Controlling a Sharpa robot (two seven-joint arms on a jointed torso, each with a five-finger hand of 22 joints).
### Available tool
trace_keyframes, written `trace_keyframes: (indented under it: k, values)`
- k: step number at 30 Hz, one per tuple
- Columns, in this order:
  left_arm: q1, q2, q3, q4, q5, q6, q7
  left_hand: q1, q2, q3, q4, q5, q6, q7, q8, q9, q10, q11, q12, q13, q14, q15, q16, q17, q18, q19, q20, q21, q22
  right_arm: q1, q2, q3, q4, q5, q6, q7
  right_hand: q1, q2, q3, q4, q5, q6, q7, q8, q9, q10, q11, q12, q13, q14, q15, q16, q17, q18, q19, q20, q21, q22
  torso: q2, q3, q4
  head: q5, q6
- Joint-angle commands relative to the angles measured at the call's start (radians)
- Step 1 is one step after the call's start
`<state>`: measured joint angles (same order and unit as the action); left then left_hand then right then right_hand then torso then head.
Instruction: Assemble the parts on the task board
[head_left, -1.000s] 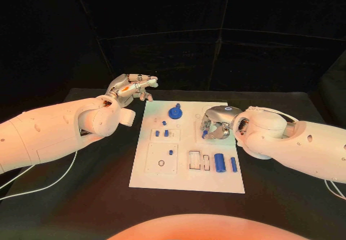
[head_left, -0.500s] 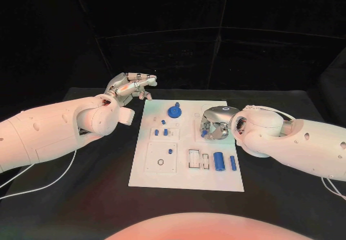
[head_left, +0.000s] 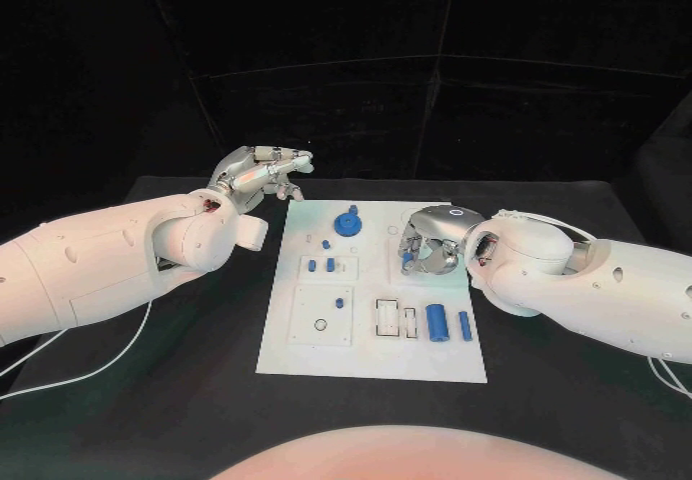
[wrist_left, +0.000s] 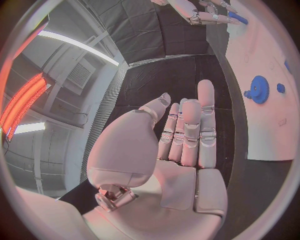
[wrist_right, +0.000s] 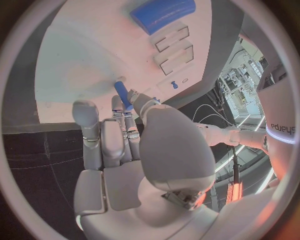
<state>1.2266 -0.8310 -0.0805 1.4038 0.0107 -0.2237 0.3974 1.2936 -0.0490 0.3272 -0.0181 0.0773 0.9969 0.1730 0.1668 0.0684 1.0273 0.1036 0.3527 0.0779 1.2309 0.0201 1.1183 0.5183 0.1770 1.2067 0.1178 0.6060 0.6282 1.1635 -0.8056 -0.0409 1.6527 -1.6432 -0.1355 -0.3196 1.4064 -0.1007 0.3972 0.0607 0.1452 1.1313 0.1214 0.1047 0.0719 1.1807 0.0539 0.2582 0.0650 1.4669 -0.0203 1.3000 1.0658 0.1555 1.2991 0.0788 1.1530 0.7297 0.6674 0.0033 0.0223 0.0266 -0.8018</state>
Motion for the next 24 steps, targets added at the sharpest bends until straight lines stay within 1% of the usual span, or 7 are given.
trace_keyframes:
  k: [1,3,6,11,15,19,24]
  values:
    - [0.001,-0.001,0.000,-0.001,0.001,0.014,0.002,0.013,0.001,0.001,-0.006,-0.001,-0.003,0.001,0.004,-0.001,-0.006,0.001,0.004,-0.001,-0.009,0.000,-0.004,-0.001,0.005,-0.002,0.002,-0.005,-0.001,0.003,-0.015,0.002,0.025,0.000,-0.077,-0.013,0.001,0.009,0.006,0.000,-0.007,0.008,0.002,0.007,0.002,0.008,0.000,-0.005,0.001,0.027,-0.008,0.005,0.001,-0.016,0.004,-0.001,0.005,0.001,-0.001,-0.0009,0.0011,-0.002,0.002]
    - [0.001,-0.002,0.000,-0.001,0.001,0.014,0.002,0.013,0.001,0.001,-0.006,-0.001,-0.003,0.001,0.004,-0.001,-0.006,0.001,0.004,-0.001,-0.009,0.000,-0.004,-0.001,0.005,-0.002,0.002,-0.005,-0.001,0.003,-0.027,0.003,0.048,0.009,-0.085,-0.012,0.001,0.009,0.006,0.000,-0.007,0.008,0.002,0.007,0.002,0.008,0.000,-0.005,0.001,0.027,-0.008,0.005,0.001,-0.016,0.004,-0.001,0.005,0.001,-0.001,-0.0012,0.0017,-0.002,0.003]
    - [0.001,-0.002,0.000,-0.002,0.001,0.015,0.001,0.013,0.001,0.001,-0.006,-0.001,-0.003,0.001,0.004,-0.001,-0.006,0.001,0.004,-0.001,-0.009,0.000,-0.004,-0.001,0.005,-0.002,0.002,-0.005,-0.001,0.003,-0.037,0.018,0.082,0.052,-0.098,-0.003,0.002,0.006,0.012,-0.002,-0.009,0.010,0.002,0.007,0.002,0.010,-0.001,-0.008,0.001,0.027,-0.009,0.005,0.002,-0.016,0.004,-0.002,0.007,0.003,0.000,-0.0009,0.0033,0.000,0.005]
    - [0.001,0.000,0.000,-0.003,0.001,0.015,0.001,0.013,0.001,0.001,-0.006,-0.001,-0.003,0.001,0.004,-0.001,-0.006,0.001,0.004,-0.001,-0.009,0.000,-0.004,-0.001,0.005,-0.002,0.002,-0.005,-0.001,0.003,-0.020,0.027,0.118,0.105,-0.120,0.025,0.002,0.006,0.017,-0.003,-0.007,0.011,0.002,0.007,0.002,0.012,-0.001,-0.010,0.001,0.028,-0.009,0.007,0.004,-0.016,0.005,-0.002,0.009,0.006,0.001,-0.0002,0.0029,0.009,0.005]
    - [0.001,0.003,0.000,-0.005,0.001,0.016,0.001,0.013,0.001,0.001,-0.006,-0.001,-0.003,0.001,0.004,-0.001,-0.006,0.001,0.004,-0.001,-0.009,0.000,-0.004,-0.001,0.005,-0.002,0.002,-0.005,-0.001,0.003,0.020,0.029,0.130,0.132,-0.129,0.050,0.002,0.005,0.023,-0.004,-0.002,0.012,0.003,0.006,0.001,0.013,-0.001,-0.013,0.001,0.028,-0.009,0.009,0.006,-0.017,0.005,-0.003,0.010,0.007,0.002,-0.0003,0.0052,0.021,0.000]
    - [0.001,0.006,0.000,-0.007,0.001,0.016,0.001,0.013,0.001,0.001,-0.006,-0.001,-0.003,0.001,0.004,-0.001,-0.006,0.001,0.004,-0.001,-0.009,0.000,-0.004,-0.001,0.005,-0.002,0.002,-0.005,-0.001,0.001,0.075,0.028,0.119,0.149,-0.125,0.077,0.002,0.005,0.027,-0.005,0.001,0.012,0.003,0.006,0.001,0.015,-0.001,-0.014,0.001,0.028,-0.009,0.010,0.007,-0.017,0.006,-0.003,0.011,0.008,0.002,-0.0004,0.0052,0.031,-0.002]
    - [0.001,0.011,0.000,-0.008,0.001,0.018,0.001,0.013,0.001,0.001,-0.006,-0.001,-0.003,0.001,0.004,-0.001,-0.006,0.001,0.004,-0.001,-0.009,0.000,-0.004,-0.001,0.005,-0.002,0.002,-0.005,-0.001,-0.020,0.143,0.023,0.096,0.135,-0.111,0.104,0.001,0.005,0.030,-0.006,0.004,0.011,0.004,0.005,0.001,0.014,0.000,-0.017,0.000,0.028,-0.009,0.009,0.005,-0.017,0.005,-0.003,0.011,0.007,0.002,-0.0015,0.0047,0.043,-0.005]
